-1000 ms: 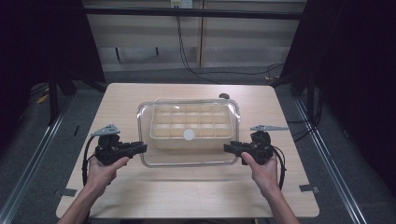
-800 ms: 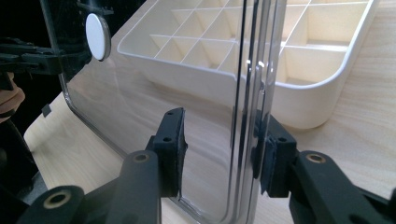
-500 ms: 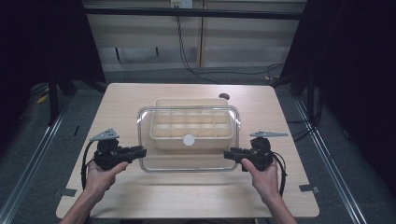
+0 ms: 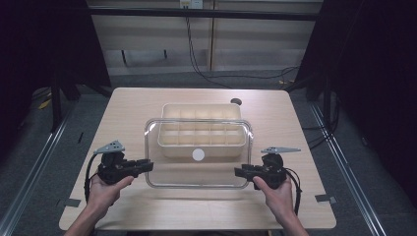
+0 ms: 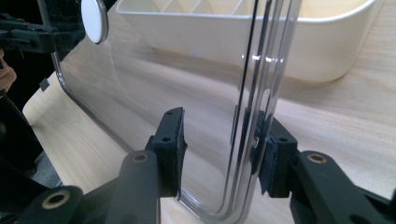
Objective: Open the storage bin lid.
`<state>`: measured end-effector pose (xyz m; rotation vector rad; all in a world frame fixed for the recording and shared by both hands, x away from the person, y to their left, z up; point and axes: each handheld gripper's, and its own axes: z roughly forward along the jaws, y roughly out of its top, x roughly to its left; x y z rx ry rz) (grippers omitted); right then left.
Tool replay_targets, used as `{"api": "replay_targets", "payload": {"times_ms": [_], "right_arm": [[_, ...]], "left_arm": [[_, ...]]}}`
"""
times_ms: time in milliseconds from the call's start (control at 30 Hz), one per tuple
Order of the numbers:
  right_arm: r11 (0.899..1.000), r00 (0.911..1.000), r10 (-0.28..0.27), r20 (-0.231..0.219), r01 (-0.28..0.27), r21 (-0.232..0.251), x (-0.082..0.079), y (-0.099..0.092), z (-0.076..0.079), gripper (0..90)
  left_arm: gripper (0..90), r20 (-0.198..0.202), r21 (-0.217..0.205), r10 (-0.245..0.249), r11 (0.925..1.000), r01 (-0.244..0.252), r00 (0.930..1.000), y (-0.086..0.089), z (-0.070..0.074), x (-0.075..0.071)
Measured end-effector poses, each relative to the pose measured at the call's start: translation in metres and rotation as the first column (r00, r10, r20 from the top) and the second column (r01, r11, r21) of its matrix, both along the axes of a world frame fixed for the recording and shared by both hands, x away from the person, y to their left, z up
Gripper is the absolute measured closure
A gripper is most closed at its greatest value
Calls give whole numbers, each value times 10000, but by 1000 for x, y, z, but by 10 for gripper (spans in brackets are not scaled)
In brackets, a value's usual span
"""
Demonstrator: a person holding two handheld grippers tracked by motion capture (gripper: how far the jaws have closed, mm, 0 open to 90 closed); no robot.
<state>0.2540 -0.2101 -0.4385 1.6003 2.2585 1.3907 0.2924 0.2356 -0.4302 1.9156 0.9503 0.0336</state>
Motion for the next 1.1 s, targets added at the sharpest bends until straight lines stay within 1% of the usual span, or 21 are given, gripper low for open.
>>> {"api": "replay_targets", "payload": {"times_ms": [33, 100, 233, 300, 400, 500, 567, 600, 633, 833, 867, 900, 967, 1033, 1067, 1100], "right_arm": [[10000, 10000, 23, 0, -23, -27, -1, 0, 0, 578], [9999, 10000, 6, 4, -6, -113, -4, 0, -1, 578], [9999, 10000, 15, -29, -16, -131, -7, 0, -1, 579], [9999, 10000, 30, -4, -30, -112, -9, -1, -2, 578], [9999, 10000, 66, -55, -67, -120, -12, 0, -4, 578], [9999, 9998, 86, -159, -88, -141, -15, 1, -9, 577], [9999, 9998, 108, -172, -110, -110, -16, 2, -11, 578], [9999, 9997, 100, -218, -103, -109, -16, 2, -12, 578], [9999, 9997, 114, -230, -116, -103, -17, 2, -14, 578], [9999, 9991, 107, -420, -111, -80, -18, 1, -20, 577], [9999, 9990, 109, -426, -112, -68, -18, 1, -21, 576], [10000, 9990, 82, -450, -84, -36, -19, 1, -22, 576], [9999, 9988, 73, -488, -78, -96, -19, 1, -23, 576], [9998, 9988, 48, -494, -57, -166, -21, 1, -25, 574], [9998, 9987, 44, -501, -54, -207, -22, 1, -27, 573], [9997, 9982, 45, -602, -59, -229, -24, 1, -29, 572]], "left_arm": [[720, -10, 52, -70, 10000, 71, 10000, 0, -1, 0], [719, -54, 65, -24, 10000, 24, 10000, -1, -4, -2], [718, -125, 73, -69, 9999, 70, 9999, -1, -5, -5], [718, -97, 195, -201, 9996, 203, 9998, 0, -5, -7], [718, -161, 166, -105, 9998, 107, 9998, 0, -7, -9], [718, -202, 266, -141, 9995, 147, 9997, 1, -10, -12], [719, -291, 248, -181, 9995, 189, 9994, 1, -11, -13], [718, -280, 339, -236, 9991, 245, 9993, 1, -12, -13], [718, -314, 285, -202, 9994, 211, 9993, 1, -13, -13], [717, -467, 336, -187, 9992, 203, 9987, 1, -18, -15], [717, -517, 289, -160, 9994, 175, 9985, 0, -20, -15], [716, -534, 377, -195, 9991, 215, 9984, 0, -21, -16], [716, -595, 488, -262, 9984, 291, 9979, -1, -25, -17], [716, -748, 583, -286, 9978, 330, 9968, -3, -29, -19], [713, -755, 696, -341, 9968, 394, 9966, -3, -31, -20], [711, -799, 714, -378, 9965, 436, 9961, -3, -32, -20]]}}
